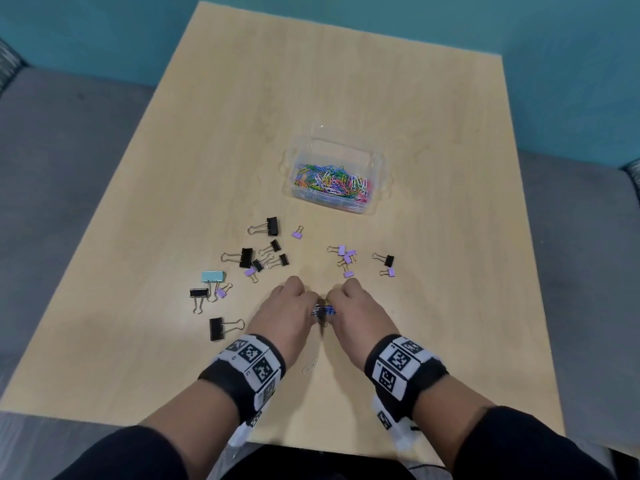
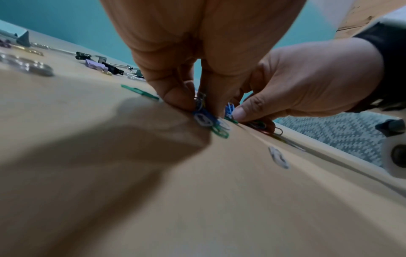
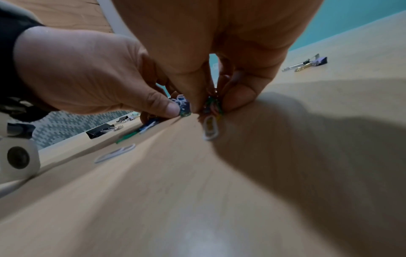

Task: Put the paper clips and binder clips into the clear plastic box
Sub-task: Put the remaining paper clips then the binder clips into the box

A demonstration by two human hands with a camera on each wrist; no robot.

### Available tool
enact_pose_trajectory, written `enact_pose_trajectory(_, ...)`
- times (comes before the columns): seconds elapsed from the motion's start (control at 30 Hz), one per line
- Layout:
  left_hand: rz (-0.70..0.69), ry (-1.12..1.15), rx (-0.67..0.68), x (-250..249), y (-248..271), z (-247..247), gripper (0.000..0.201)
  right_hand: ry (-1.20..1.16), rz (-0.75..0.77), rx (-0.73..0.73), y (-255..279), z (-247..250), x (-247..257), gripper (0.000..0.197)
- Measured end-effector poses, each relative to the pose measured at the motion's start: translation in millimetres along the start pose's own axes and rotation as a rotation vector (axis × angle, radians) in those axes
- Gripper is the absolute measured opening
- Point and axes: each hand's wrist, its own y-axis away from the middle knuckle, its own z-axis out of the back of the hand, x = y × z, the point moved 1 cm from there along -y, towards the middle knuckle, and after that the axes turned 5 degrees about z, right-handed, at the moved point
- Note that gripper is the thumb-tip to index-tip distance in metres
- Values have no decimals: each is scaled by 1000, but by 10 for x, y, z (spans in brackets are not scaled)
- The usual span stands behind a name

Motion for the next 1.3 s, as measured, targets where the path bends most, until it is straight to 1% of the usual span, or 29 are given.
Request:
enact_pose_trajectory(0.13, 3, -26, -25, 12, -4, 22, 5, 2, 24, -24, 28, 39, -12, 7)
enact_pose_trajectory(0.27, 3, -14, -15, 36, 2, 50, 4, -49, -11, 22, 54, 92, -46, 1)
enact_pose_trajectory(0.37, 23, 11, 1, 39, 19, 80, 1, -136, -67, 26, 56, 113, -88, 4)
enact_pose_trajectory(0.53, 33, 63, 25, 13, 10, 133, 9, -286, -120, 31, 57, 129, -179, 8)
enact_pose_trajectory(0.63, 78, 109, 43, 18, 9, 158, 10, -436, -204, 40, 62, 150, -235, 12)
enact_pose_trajectory(0.73, 105, 202, 47, 69, 12, 201, 6, -618, -306, 47, 88, 201, -271, 13)
enact_pose_trajectory(0.8, 111, 300, 50, 105, 18, 259, 7, -757, -356, 61, 114, 265, -284, 11)
enact_pose_trajectory(0.87, 138, 437, 47, 120, 15, 350, 11, -881, -370, 54, 117, 388, -275, 10)
enact_pose_trajectory(0.97, 194, 706, 47, 65, -91, 623, 10, -1021, -334, -15, 10, 667, -257, 12)
enact_pose_trajectory(1.03, 202, 865, 40, 14, -277, 836, 8, -1106, -294, -102, -156, 890, -271, 11)
enact_pose_trajectory(1.07, 197, 900, 11, -11, -398, 942, 10, -1130, -271, -151, -266, 1001, -290, 11)
enact_pose_trajectory(1.13, 180, 889, -72, -50, -698, 1140, 9, -1124, -234, -252, -532, 1201, -350, 16)
enact_pose_trajectory(1.2, 163, 838, -165, -89, -1026, 1303, 6, -1092, -233, -347, -839, 1337, -421, 22)
enact_pose_trajectory(1.27, 145, 735, -240, -138, -1340, 1406, 9, -1034, -256, -413, -1124, 1412, -465, 22)
enact_pose_trajectory(1.3, 126, 673, -253, -183, -1463, 1437, 9, -1000, -265, -426, -1241, 1430, -468, 20)
